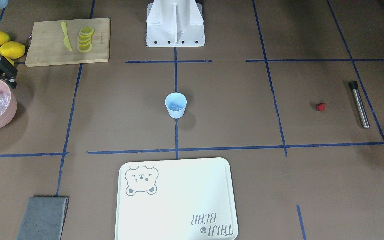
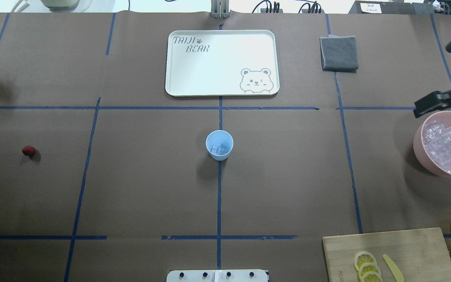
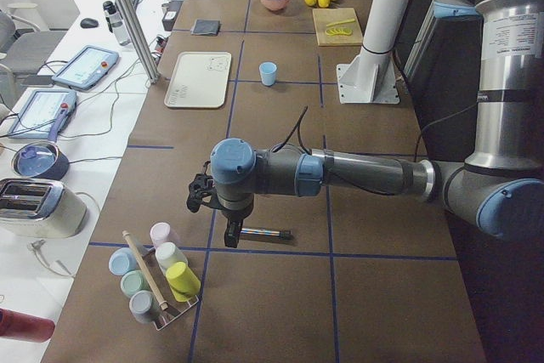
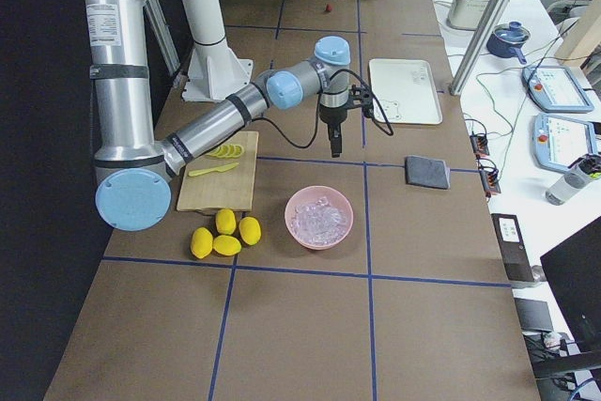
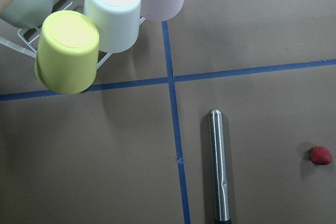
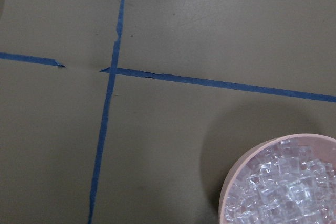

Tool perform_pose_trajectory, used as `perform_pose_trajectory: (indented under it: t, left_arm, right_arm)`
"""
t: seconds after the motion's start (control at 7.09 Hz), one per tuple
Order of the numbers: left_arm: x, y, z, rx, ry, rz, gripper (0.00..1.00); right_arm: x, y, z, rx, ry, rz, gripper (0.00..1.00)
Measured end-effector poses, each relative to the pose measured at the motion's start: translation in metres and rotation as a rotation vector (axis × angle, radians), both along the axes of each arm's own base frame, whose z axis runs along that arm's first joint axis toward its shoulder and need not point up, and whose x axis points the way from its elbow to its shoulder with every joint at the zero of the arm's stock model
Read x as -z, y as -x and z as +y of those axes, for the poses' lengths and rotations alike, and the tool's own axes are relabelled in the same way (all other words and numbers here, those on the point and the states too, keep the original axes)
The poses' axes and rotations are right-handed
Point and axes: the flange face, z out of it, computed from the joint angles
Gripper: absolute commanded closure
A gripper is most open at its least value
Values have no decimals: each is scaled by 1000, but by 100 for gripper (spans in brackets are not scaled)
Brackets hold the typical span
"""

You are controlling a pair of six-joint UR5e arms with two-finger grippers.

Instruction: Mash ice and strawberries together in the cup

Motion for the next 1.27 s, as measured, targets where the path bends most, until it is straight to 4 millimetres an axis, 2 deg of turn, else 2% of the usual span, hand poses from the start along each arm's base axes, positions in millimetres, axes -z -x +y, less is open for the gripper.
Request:
perform_pose_trajectory:
  t: [0.28,0.7,0.99,1.27]
  left_arm:
    - [1,0,0,-1,-2,0,0]
    - [1,0,0,0,-3,0,0]
    - [1,0,0,0,-4,0,0]
    - [1,0,-1,0,-5,0,0]
  right_arm:
    - [-59,-28,10,26,-4,-22,0]
    - [-139,-34,10,42,-20,-32,0]
    - [-166,-31,7,47,-12,-38,1]
    - [-173,-25,1,56,-7,-37,1]
